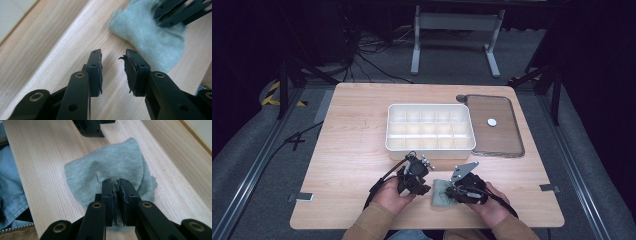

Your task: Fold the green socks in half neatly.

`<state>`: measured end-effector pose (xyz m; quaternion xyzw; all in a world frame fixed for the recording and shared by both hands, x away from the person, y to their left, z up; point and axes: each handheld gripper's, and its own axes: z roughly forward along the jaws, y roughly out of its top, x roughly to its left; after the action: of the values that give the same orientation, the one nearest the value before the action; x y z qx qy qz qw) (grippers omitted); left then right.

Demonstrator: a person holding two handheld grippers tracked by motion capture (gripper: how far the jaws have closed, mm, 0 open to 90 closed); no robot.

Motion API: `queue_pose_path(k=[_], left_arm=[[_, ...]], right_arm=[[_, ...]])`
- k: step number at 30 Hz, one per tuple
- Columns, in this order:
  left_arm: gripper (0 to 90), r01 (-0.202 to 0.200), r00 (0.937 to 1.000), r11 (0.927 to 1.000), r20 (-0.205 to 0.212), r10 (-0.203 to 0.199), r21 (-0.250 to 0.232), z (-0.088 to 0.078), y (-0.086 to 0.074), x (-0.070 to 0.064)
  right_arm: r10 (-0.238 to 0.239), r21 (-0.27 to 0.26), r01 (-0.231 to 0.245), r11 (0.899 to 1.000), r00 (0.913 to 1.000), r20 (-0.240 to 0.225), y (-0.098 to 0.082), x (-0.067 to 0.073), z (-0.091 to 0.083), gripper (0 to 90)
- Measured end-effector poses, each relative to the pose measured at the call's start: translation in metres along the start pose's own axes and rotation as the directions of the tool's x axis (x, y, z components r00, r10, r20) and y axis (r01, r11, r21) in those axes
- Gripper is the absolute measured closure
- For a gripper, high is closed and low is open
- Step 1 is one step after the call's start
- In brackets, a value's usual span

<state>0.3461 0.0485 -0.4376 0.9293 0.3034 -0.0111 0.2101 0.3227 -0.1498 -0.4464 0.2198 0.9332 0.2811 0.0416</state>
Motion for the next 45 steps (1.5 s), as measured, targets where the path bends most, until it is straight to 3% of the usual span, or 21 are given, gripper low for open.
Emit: queue_pose_path(k=[1, 5, 8, 9, 11, 16, 19, 22, 24, 26, 27, 29, 32, 33, 35, 38, 41, 45], left_arm=[[67.4, 0.0, 1.0, 1.0, 0.0, 0.0, 0.0, 0.0, 0.0, 0.0], [68.1, -0.065, 0.9978, 0.9977, -0.01, 0.065, 0.021, 0.008, 0.001, -0.006], [68.3, -0.08, 0.9968, 0.9961, -0.001, 0.08, 0.036, 0.012, 0.002, -0.009], [68.5, -0.104, 0.9945, 0.9939, -0.006, 0.105, 0.035, 0.012, 0.002, -0.01], [69.9, -0.11, 0.9939, 0.993, 0.012, 0.109, 0.043, 0.012, 0.003, -0.009], [71.6, -0.117, 0.9926, 0.993, 0.035, 0.116, 0.014, 0.014, 0.004, -0.012], [70.6, -0.162, 0.9845, 0.9859, 0.061, 0.165, -0.042, 0.01, 0.007, -0.016], [71.9, -0.195, 0.98, 0.9796, 0.03, 0.197, -0.048, 0.008, 0.01, -0.021], [72.6, -0.195, 0.9802, 0.98, 0.028, 0.196, -0.039, 0.006, 0.009, -0.021], [72.1, -0.189, 0.9801, 0.9807, 0.052, 0.192, -0.049, 0.004, 0.008, -0.02], [71.7, -0.192, 0.9788, 0.9787, 0.057, 0.196, -0.072, 0.003, 0.007, -0.02], [71.7, -0.212, 0.9751, 0.9749, 0.051, 0.216, -0.066, 0.002, 0.008, -0.022], [73.5, -0.197, 0.9787, 0.9787, 0.046, 0.2, -0.057, 0.003, 0.012, -0.023], [74.0, -0.193, 0.9799, 0.9793, 0.04, 0.196, -0.061, 0.003, 0.012, -0.023], [73.9, -0.201, 0.9782, 0.9773, 0.038, 0.204, -0.065, 0.002, 0.011, -0.023], [70.3, -0.195, 0.9791, 0.9779, 0.043, 0.199, -0.075, 0.001, 0.01, -0.022], [69.8, -0.171, 0.9834, 0.9828, 0.05, 0.174, -0.071, 0.0, 0.01, -0.018], [69.7, -0.175, 0.9828, 0.9821, 0.047, 0.178, -0.07, 0.0, 0.01, -0.017]], right_arm=[[-0.005, 0.011, 0.005, 1.0, 0.9999, 0.009, 0.001, 0.001, 0.0, 83.4], [0.009, 0.004, -0.009, 1.0, 0.9999, -0.013, -0.001, -0.002, 0.0, 83.9], [0.012, -0.006, -0.013, 1.0, 0.9997, -0.02, -0.002, -0.004, 0.0, 83.9], [0.014, -0.009, -0.014, 1.0, 0.9996, -0.023, -0.003, -0.004, 0.0, 83.9], [0.016, -0.011, -0.016, 1.0, 0.9996, -0.025, -0.003, -0.004, 0.0, 84.1], [0.032, -0.023, -0.033, 0.999, 0.9989, -0.034, -0.004, -0.006, 0.001, 84.7], [0.04, -0.03, -0.041, 0.999, 0.9985, -0.037, -0.004, -0.003, 0.002, 84.6], [0.043, -0.039, -0.044, 0.998, 0.999, -0.008, -0.002, 0.003, 0.004, 84.7], [0.043, -0.039, -0.042, 0.998, 0.9991, 0.003, -0.001, 0.004, 0.004, 84.7], [0.045, -0.05, -0.045, 0.998, 0.999, -0.001, -0.001, 0.005, 0.005, 84.6], [0.042, -0.051, -0.042, 0.998, 0.9991, -0.003, -0.001, 0.004, 0.005, 84.5], [0.046, -0.05, -0.046, 0.998, 0.9989, -0.008, -0.001, 0.003, 0.005, 84.6], [0.056, -0.043, -0.057, 0.997, 0.9983, -0.014, -0.001, 0.001, 0.006, 84.9], [0.084, -0.044, -0.084, 0.995, 0.9964, -0.013, -0.001, 0.0, 0.006, 85.0], [0.089, -0.049, -0.09, 0.995, 0.9959, -0.017, -0.001, -0.001, 0.007, 84.9], [0.066, -0.049, -0.066, 0.997, 0.9978, -0.006, -0.001, 0.0, 0.004, 82.3], [0.064, -0.063, -0.065, 0.996, 0.9979, -0.005, -0.001, -0.003, -0.007, 79.4], [0.083, -0.099, -0.083, 0.992, 0.9965, -0.006, -0.005, -0.01, -0.025, 79.8]])
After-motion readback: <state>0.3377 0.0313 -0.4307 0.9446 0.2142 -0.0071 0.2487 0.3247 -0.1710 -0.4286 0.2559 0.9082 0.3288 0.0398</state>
